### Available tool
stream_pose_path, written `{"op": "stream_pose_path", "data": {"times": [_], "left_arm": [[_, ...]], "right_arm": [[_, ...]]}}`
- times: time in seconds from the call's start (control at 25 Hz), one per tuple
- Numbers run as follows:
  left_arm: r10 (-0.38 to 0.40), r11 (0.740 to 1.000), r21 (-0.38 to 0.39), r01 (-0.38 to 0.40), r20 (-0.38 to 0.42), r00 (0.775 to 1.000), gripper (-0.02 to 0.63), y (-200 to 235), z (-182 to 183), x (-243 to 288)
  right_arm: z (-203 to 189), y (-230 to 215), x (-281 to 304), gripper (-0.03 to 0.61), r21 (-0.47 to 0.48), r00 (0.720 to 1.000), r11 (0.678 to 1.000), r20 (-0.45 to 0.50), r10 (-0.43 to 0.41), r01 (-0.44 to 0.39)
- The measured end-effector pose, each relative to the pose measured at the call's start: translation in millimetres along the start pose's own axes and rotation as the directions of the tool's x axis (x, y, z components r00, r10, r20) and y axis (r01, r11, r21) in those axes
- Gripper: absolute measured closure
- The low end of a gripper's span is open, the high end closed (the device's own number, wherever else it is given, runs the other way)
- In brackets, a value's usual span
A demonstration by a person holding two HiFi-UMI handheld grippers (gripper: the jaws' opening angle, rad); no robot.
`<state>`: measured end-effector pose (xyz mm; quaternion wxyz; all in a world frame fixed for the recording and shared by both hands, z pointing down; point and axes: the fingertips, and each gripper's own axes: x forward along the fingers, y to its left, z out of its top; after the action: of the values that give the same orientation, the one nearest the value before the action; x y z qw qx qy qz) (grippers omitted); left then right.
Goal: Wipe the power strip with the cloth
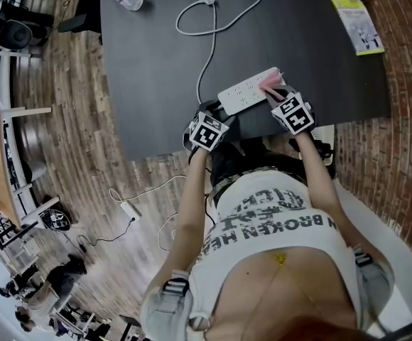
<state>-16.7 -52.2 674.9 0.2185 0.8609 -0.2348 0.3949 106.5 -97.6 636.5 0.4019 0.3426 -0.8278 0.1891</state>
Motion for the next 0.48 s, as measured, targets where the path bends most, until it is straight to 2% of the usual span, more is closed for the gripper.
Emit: {"op": "stream_pose_path", "data": {"times": [0.48], "left_arm": [[-0.002, 1.0, -0.001, 0.002, -0.006, 1.0, 0.344, -0.3, -1.2, 0.6]], "right_arm": [[-8.7, -14.7, -6.5, 0.563, 0.04, 1.0, 0.999, -0.006, -0.026, 0.026]]}}
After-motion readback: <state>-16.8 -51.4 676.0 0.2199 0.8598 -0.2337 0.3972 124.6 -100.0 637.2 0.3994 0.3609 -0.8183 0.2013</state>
